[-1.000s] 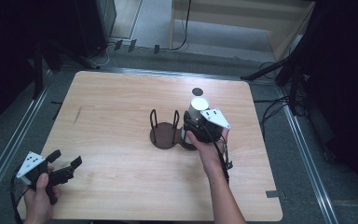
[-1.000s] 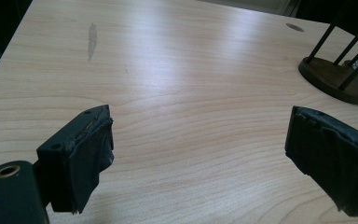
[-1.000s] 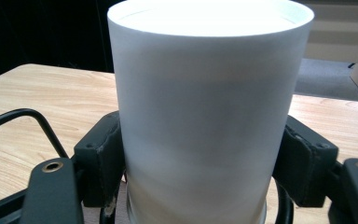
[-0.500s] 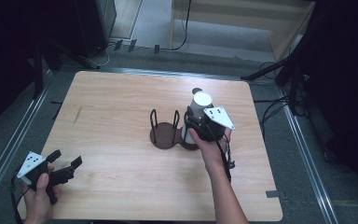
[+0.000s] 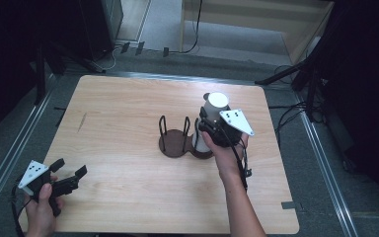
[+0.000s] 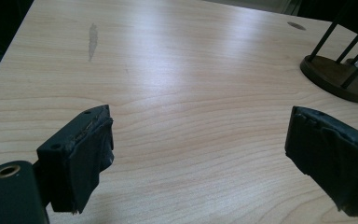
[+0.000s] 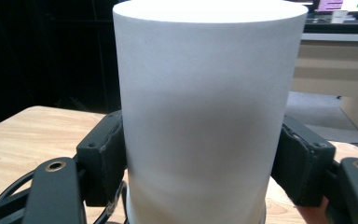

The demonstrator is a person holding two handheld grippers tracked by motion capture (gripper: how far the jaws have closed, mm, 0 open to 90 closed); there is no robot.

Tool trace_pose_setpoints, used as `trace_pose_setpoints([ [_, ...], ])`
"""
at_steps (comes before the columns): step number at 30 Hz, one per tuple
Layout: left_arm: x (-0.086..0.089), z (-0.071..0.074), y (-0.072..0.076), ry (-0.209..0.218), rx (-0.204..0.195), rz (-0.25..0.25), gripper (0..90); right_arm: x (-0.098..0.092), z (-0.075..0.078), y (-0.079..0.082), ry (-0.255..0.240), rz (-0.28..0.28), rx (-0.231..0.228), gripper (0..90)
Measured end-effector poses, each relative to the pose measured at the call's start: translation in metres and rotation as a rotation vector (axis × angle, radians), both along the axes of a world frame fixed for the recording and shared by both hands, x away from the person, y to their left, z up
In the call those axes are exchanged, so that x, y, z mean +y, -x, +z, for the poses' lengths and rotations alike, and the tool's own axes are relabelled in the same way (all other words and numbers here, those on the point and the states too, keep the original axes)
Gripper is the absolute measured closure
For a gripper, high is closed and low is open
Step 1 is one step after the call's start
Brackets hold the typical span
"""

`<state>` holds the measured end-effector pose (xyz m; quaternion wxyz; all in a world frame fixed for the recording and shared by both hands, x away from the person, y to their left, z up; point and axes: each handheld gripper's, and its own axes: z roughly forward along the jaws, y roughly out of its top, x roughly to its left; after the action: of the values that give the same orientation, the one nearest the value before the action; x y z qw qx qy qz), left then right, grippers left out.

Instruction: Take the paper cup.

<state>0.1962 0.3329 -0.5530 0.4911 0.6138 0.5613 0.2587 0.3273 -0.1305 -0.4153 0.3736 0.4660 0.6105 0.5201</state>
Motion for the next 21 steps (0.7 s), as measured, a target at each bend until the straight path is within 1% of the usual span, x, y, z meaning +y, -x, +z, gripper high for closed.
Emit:
trace_pose_setpoints([
  [2, 0.000, 0.000, 0.000, 0.002, 0.000, 0.001, 8.2, -0.001, 0.004, 0.000, -0.011, 0.003, -0.008, 27.1],
  [5, 0.000, 0.000, 0.000, 0.002, 0.000, 0.000, 8.2, -0.002, 0.010, 0.002, -0.009, -0.006, -0.033, 27.1],
  [6, 0.000, 0.000, 0.000, 0.004, 0.000, 0.001, 8.2, -0.002, 0.012, 0.003, -0.017, -0.006, -0.033, 27.1],
  [11, 0.000, 0.000, 0.000, 0.001, -0.004, 0.001, 8.2, -0.004, 0.023, 0.007, -0.015, -0.016, -0.063, 27.3],
  [14, 0.000, 0.000, 0.000, 0.004, -0.014, -0.009, 9.0, -0.007, 0.028, 0.008, -0.025, -0.020, -0.073, 27.4],
  [21, 0.001, 0.000, 0.000, 0.018, -0.020, -0.007, 9.0, -0.019, 0.036, 0.013, -0.033, -0.032, -0.086, 27.4],
])
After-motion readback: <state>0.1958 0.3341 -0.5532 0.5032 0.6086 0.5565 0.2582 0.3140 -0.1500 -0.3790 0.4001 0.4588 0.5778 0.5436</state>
